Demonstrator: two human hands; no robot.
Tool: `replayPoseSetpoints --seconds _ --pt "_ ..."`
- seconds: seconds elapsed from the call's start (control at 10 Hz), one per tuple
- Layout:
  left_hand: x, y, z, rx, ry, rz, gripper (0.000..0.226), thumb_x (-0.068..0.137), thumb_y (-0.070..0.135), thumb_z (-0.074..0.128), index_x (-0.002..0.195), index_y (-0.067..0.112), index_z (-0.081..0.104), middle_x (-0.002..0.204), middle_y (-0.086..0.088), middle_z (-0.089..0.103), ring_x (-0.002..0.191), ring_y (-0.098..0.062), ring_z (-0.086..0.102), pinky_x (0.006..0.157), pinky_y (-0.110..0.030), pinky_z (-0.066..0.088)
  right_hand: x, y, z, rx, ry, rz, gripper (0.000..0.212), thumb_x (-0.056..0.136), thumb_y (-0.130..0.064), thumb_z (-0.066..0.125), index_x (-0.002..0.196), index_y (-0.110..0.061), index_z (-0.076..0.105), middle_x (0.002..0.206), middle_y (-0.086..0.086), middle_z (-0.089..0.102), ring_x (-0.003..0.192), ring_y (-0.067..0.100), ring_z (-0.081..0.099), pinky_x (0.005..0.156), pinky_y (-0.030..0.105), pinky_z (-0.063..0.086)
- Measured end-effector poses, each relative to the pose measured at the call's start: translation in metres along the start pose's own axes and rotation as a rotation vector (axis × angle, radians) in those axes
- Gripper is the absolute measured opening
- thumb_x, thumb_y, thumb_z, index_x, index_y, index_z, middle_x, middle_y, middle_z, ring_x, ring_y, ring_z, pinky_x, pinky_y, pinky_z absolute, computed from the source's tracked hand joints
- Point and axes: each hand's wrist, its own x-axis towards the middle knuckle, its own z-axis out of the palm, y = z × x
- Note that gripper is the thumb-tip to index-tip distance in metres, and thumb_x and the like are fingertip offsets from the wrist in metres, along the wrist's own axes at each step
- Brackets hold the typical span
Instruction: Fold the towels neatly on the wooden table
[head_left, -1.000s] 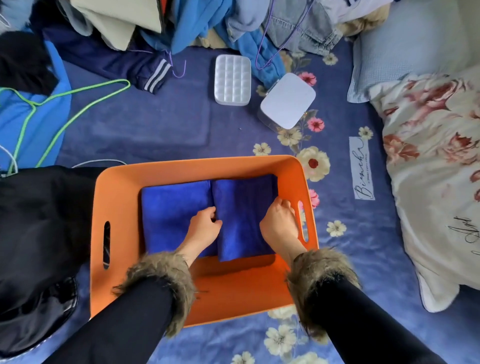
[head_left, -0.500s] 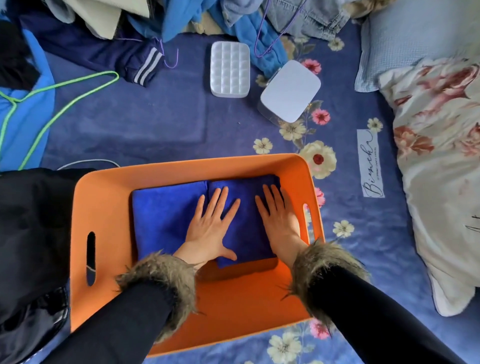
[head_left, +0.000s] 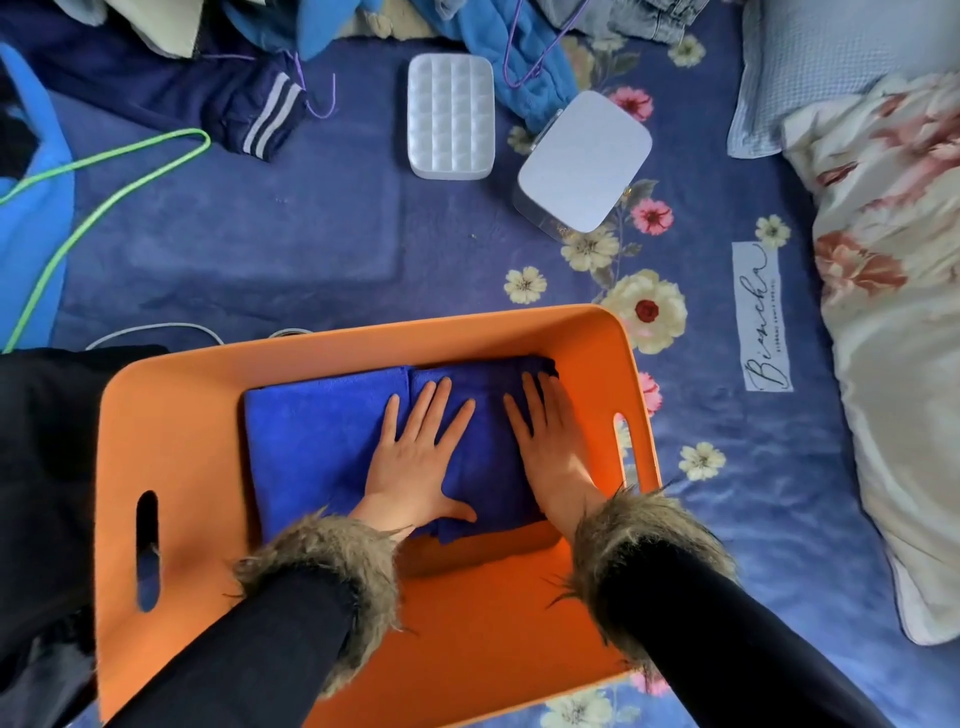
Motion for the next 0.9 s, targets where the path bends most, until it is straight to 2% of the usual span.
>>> replayPoseSetpoints --seconds 0.1,0.2,0.3,0.4,0.5,0.7,0.8,0.9 --pt "-0.005 0.000 -0.007 -0.005 -0.006 -0.030 0.134 0.033 0.091 0.052 0.143 0.016 0.031 0.148 -0.017 0.033 0.136 -0.031 0.035 0.108 -0.057 0.019 -0.006 0.000 -0.006 0.017 -0.004 -0.006 0.062 0.102 -0.025 0.023 0.145 -0.008 -0.018 0.153 0.021 -0.020 0.141 0.039 -0.017 0.116 0.047 -0.007" --pt "-0.016 0.000 -0.014 -0.086 0.040 0.011 0.113 0.064 0.077 0.056 0.149 0.023 0.005 0.153 -0.010 -0.012 0.142 -0.026 -0.010 0.112 -0.058 0.003 -0.020 -0.004 -0.022 0.087 -0.039 -0.028 0.062 0.101 -0.025 0.026 0.146 -0.005 -0.013 0.155 0.019 -0.014 0.144 0.033 -0.011 0.117 0.044 -0.007" --pt "-0.042 -0.002 -0.017 -0.301 0.023 -0.122 0.090 0.086 0.059 0.046 0.148 0.025 -0.010 0.151 -0.001 -0.029 0.134 -0.019 -0.033 0.111 -0.057 -0.007 -0.038 -0.010 -0.033 0.317 -0.015 -0.034 0.074 0.095 -0.022 0.044 0.147 -0.005 -0.005 0.156 0.015 -0.008 0.145 0.029 -0.005 0.118 0.042 0.002" --pt "-0.063 -0.009 -0.012 -0.354 0.002 -0.256 0.087 0.088 0.057 0.044 0.146 0.028 -0.015 0.152 -0.004 -0.030 0.131 -0.019 -0.036 0.108 -0.062 -0.006 -0.050 -0.018 -0.032 0.487 0.040 -0.031 0.074 0.094 -0.023 0.047 0.149 -0.012 -0.002 0.157 0.011 -0.005 0.145 0.027 -0.001 0.116 0.044 0.015" --pt "-0.077 -0.024 -0.006 -0.244 -0.048 -0.305 0.086 0.088 0.055 0.047 0.147 0.031 -0.012 0.150 -0.005 -0.033 0.134 -0.024 -0.035 0.106 -0.067 -0.004 -0.052 -0.029 -0.033 0.523 0.066 -0.042 0.075 0.095 -0.038 0.045 0.149 -0.021 -0.003 0.158 0.007 -0.007 0.145 0.027 -0.001 0.113 0.050 0.017" --pt "-0.084 -0.042 0.003 -0.204 -0.157 -0.306 0.087 0.088 0.054 0.048 0.144 0.037 -0.017 0.150 -0.002 -0.033 0.139 -0.027 -0.028 0.106 -0.069 0.001 -0.048 -0.046 -0.033 0.533 -0.014 -0.057 0.079 0.092 -0.039 0.052 0.149 -0.022 0.000 0.157 0.008 -0.012 0.144 0.030 -0.003 0.110 0.054 0.023" --pt "-0.080 -0.039 0.004 -0.183 -0.168 -0.313 0.087 0.090 0.052 0.046 0.144 0.034 -0.020 0.150 -0.004 -0.035 0.138 -0.030 -0.029 0.105 -0.070 0.001 -0.051 -0.041 -0.052 0.747 0.026 -0.054 0.068 0.094 -0.037 0.050 0.148 -0.018 0.014 0.158 0.008 0.000 0.144 0.029 0.006 0.111 0.049 0.022" --pt "-0.080 -0.037 0.007 -0.169 -0.157 -0.312 0.088 0.089 0.052 0.048 0.145 0.033 -0.017 0.151 -0.005 -0.031 0.139 -0.031 -0.026 0.105 -0.070 0.003 -0.063 -0.019 -0.092 1.290 0.282 -0.045 0.046 0.094 -0.029 0.053 0.135 -0.010 0.046 0.139 0.009 0.048 0.129 0.020 0.045 0.101 0.029 0.036"
